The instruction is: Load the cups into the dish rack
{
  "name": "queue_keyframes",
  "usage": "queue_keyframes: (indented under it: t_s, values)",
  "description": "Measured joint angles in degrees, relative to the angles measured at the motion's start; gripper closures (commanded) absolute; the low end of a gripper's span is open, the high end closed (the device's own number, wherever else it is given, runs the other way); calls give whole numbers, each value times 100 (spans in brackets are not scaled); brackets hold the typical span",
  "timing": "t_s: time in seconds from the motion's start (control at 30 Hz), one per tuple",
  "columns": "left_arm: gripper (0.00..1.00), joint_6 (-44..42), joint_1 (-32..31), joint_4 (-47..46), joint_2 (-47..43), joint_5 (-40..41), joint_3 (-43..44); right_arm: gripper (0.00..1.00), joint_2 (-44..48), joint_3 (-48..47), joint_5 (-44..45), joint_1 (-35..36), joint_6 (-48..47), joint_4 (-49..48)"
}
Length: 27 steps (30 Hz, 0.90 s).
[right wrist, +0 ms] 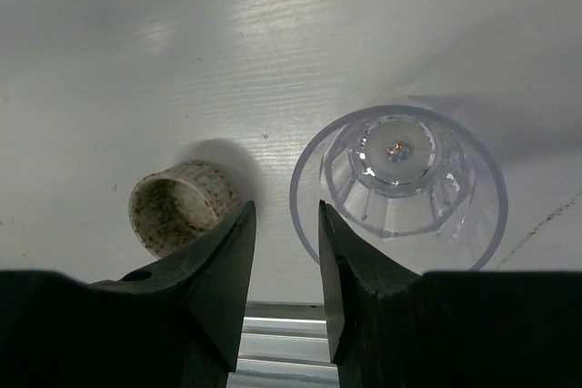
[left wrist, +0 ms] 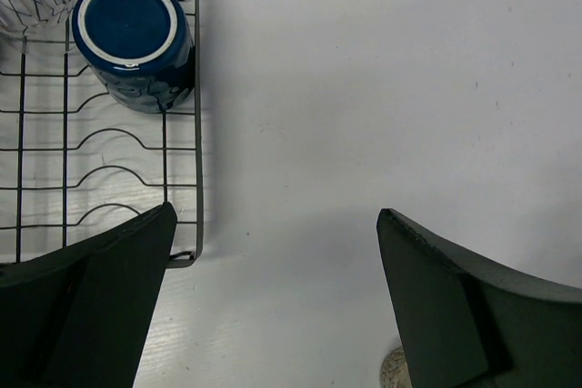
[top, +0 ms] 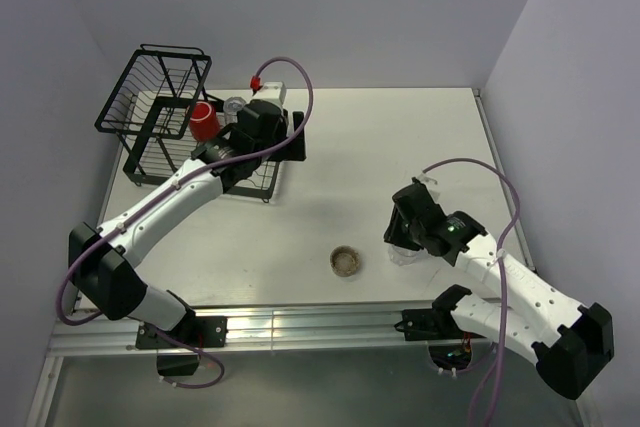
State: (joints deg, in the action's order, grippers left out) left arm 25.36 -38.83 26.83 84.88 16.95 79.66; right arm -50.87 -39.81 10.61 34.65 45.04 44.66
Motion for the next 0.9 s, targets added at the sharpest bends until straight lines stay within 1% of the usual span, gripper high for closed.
queue_keyframes:
  t_s: [0.13, 0.3, 0.37, 0.4, 0.43, 0.47, 0.57, 0.73, 0.8, 0.9]
  values:
    - [1, 0, 0, 4, -4, 0, -90, 59, -98, 146, 35, 0, 55, -181]
    - [1, 2, 0, -11, -4, -2, -107, 59, -463, 310, 33, 9, 57, -387]
    - [1, 11, 0, -52, -4, -7, -164, 67, -577, 317, 35, 9, 50, -448]
    - [1, 28, 0, -52, -4, -11, -184, 76, -629, 317, 35, 9, 42, -494]
    - [1, 44, 0, -66, -4, -13, -208, 93, -682, 317, 50, 9, 33, -529]
    - [1, 50, 0, -68, -4, -13, -229, 99, -734, 315, 76, 9, 13, -555]
    - [1, 92, 0, -92, -13, -15, -284, 100, -772, 109, 328, 7, -74, -599]
    - [1, 170, 0, -153, -208, -131, -448, 100, -1034, -144, 293, -37, -184, -603]
    - [1, 223, 0, -236, -302, -247, -474, 100, -1154, -431, 216, -153, -308, -518]
    - [1, 304, 35, -380, -428, -522, -476, 100, -1314, -1235, -52, -455, -570, -455]
